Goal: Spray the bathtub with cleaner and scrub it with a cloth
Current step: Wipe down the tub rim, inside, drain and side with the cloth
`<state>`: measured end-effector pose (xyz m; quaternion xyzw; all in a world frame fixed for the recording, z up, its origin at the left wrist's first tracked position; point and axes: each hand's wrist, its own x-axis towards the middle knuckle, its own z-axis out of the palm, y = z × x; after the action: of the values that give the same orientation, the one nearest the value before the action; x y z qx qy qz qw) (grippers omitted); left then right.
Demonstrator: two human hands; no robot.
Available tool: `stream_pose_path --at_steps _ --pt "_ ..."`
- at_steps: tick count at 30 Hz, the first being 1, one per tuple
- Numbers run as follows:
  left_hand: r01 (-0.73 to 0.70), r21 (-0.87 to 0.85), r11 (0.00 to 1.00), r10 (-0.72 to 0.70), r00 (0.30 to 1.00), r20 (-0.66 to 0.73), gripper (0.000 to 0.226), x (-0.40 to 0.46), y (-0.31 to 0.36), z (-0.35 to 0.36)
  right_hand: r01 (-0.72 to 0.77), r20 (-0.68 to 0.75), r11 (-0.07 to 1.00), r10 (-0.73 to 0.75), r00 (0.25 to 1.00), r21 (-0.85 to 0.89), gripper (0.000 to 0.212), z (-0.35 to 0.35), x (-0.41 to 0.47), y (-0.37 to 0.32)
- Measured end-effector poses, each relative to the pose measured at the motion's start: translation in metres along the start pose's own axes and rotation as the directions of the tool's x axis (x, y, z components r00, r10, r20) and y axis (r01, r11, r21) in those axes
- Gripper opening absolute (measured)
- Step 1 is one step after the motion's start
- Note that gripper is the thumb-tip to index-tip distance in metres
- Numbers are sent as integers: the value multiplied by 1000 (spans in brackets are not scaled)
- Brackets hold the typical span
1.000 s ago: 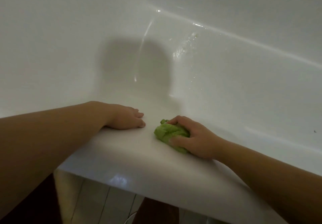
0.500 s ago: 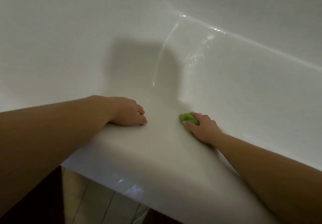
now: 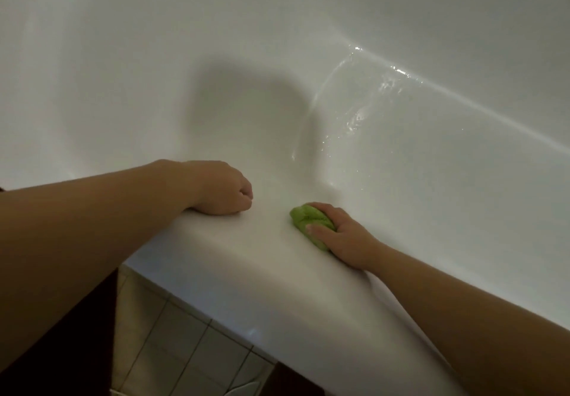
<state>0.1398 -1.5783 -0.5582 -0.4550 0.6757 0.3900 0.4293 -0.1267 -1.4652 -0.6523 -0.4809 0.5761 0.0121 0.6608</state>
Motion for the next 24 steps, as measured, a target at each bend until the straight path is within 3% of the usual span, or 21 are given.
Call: stream_pose_path --at_steps 3,6,9,13,16,19,24 --pt "1 17 1000 -1 1000 -2 40 7 -12 0 -166 -81 982 158 984 -94 70 3 37 23" --pt "12 153 988 -14 1000 13 45 11 -23 -4 -263 -158 959 244 957 -111 67 9 55 27" --pt "45 294 955 -49 999 7 51 8 -38 -11 -218 -109 971 207 972 -98 60 18 55 -1" --pt "85 476 875 -47 995 -92 56 -12 -55 -19 15 -39 1000 -15 999 7 46 37 20 -77" --pt "113 512 851 -54 990 -128 59 -32 -61 -28 131 7 989 -132 991 74 48 45 -10 -119" --pt "155 516 843 -85 984 -157 59 -52 -65 -35 146 14 984 -148 989 103 48 40 -20 -124" --pt "236 496 836 -130 962 -239 61 -77 -73 -38 10 -22 998 -9 1000 54 44 27 -1 -77"
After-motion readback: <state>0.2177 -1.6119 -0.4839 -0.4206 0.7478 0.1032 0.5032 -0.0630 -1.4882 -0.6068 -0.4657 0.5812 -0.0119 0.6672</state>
